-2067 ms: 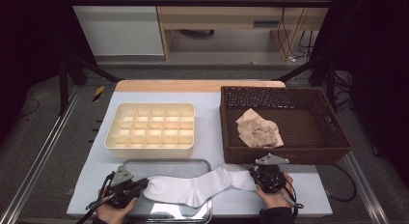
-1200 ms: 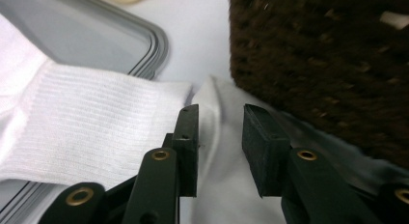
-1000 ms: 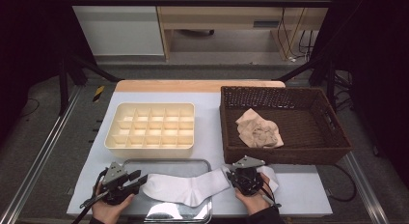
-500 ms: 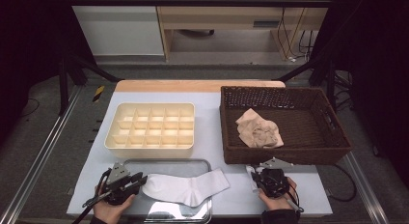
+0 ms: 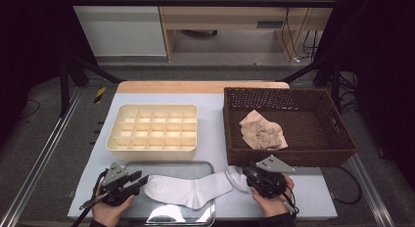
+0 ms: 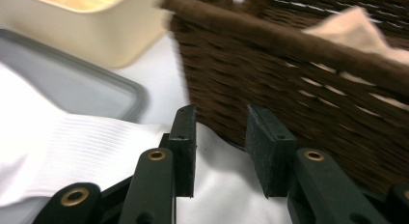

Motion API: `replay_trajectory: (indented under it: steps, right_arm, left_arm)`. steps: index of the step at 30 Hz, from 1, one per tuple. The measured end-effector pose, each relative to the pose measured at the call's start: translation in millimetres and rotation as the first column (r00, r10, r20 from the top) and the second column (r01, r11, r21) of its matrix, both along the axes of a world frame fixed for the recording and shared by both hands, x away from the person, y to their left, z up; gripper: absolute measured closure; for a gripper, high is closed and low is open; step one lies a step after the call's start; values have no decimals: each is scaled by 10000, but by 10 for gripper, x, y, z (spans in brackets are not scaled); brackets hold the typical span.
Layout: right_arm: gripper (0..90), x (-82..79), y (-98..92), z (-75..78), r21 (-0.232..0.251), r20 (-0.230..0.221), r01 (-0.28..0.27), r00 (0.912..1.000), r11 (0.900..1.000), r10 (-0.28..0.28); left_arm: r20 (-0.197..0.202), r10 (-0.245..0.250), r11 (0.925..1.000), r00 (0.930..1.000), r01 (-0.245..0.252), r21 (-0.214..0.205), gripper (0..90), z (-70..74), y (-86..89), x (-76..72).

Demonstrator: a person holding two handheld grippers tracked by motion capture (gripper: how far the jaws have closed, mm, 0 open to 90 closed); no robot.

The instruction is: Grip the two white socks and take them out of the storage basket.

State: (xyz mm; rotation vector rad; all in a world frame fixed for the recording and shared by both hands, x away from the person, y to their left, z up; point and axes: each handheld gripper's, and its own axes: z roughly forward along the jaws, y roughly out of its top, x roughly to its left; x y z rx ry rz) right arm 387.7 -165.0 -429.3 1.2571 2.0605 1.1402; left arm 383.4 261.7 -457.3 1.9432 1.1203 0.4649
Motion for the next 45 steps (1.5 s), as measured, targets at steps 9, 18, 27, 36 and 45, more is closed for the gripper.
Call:
replay_trajectory:
  steps: [9,18,27,36,45]
  right_arm:
    - [729,117,335,-328,494,-1759,-1184,9764,9917,1254]
    - [776,163,429,-485,-94,-2189,-1251,9683,9921,1200]
    - [869,204,342,-420,-600,-1864,-907,9794,9941,781]
    - [786,163,218,-332,129,-1441,-826,9860,9965,836]
    - [722,78,136,-371,310,-1713,-1045,9793,9940,1082]
  left_arm:
    - [-95,-140,9999,9999,140,-16,660,8,-15,27]
    - [-767,-418,9968,9962,468,650,806,-90,-86,33]
    - [-1068,-706,9935,9918,796,818,855,-137,-167,-45]
    - [-546,-499,9971,9973,529,545,699,-79,-124,-60]
    - [-205,-45,9998,9998,49,207,613,-23,-57,-56]
